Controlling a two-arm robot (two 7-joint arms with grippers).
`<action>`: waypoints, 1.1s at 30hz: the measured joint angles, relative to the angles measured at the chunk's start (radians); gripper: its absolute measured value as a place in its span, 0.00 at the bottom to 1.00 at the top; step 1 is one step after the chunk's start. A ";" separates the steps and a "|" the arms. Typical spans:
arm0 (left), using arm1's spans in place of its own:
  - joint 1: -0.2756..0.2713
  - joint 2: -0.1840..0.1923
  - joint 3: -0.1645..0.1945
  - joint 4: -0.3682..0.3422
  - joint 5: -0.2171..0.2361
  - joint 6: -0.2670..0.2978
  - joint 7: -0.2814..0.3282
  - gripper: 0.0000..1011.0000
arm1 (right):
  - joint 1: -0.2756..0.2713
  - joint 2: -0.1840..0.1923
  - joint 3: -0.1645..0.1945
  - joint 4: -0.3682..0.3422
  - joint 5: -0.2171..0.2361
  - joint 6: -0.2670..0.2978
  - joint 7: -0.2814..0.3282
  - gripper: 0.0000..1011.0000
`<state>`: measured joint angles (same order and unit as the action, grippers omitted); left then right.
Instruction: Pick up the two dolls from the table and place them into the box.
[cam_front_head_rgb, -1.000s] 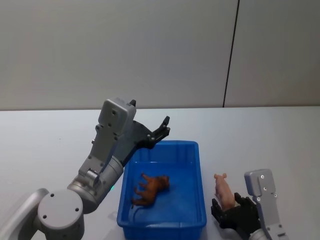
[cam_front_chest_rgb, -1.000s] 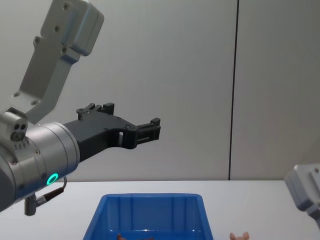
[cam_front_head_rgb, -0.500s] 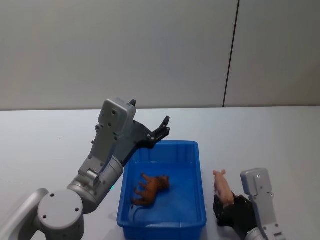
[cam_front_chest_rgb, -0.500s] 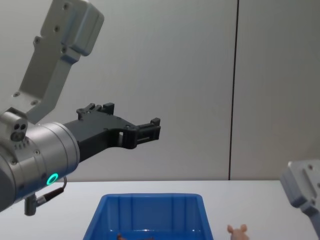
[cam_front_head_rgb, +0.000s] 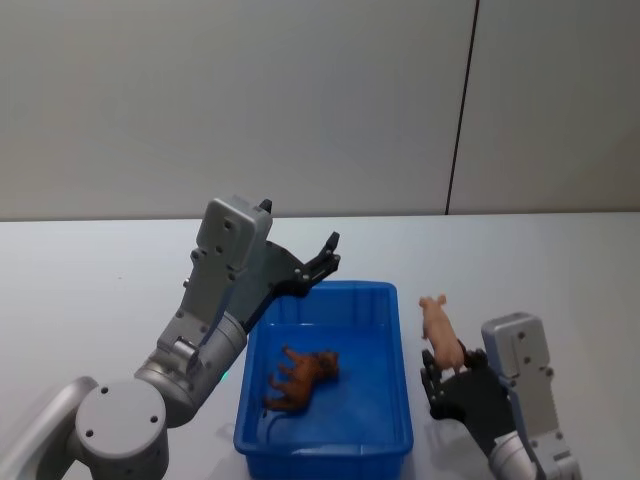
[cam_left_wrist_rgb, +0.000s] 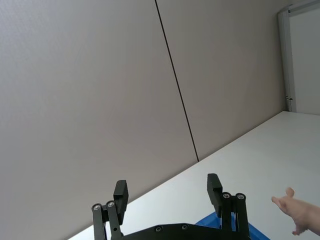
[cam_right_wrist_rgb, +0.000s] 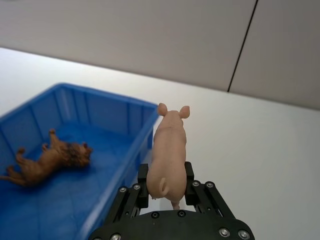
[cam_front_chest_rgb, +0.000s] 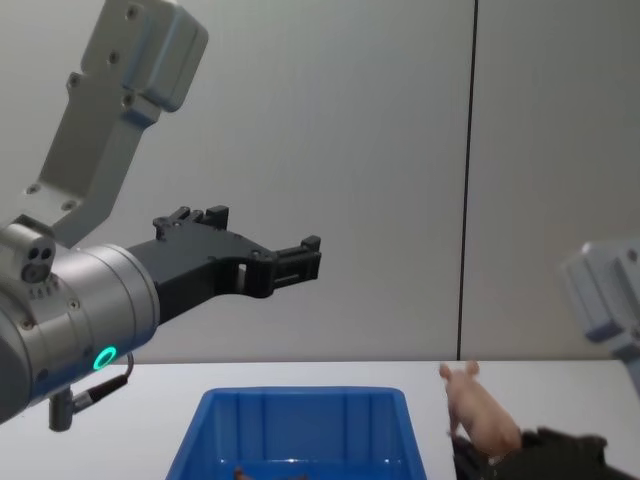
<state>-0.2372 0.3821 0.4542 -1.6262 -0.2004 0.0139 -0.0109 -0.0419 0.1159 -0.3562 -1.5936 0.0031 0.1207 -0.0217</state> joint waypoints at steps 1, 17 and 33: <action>0.000 0.000 0.000 0.000 0.000 0.000 0.000 0.99 | 0.000 0.001 0.000 -0.003 -0.001 -0.003 0.003 0.36; 0.000 0.000 0.000 0.000 0.000 0.000 0.000 0.99 | 0.060 -0.013 0.004 -0.008 0.018 -0.022 0.188 0.36; 0.000 0.000 0.000 0.000 0.000 0.000 0.000 0.99 | 0.152 -0.062 -0.005 0.105 0.056 0.063 0.317 0.68</action>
<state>-0.2372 0.3820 0.4542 -1.6262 -0.2004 0.0139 -0.0109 0.1101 0.0539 -0.3610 -1.4885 0.0596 0.1840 0.2954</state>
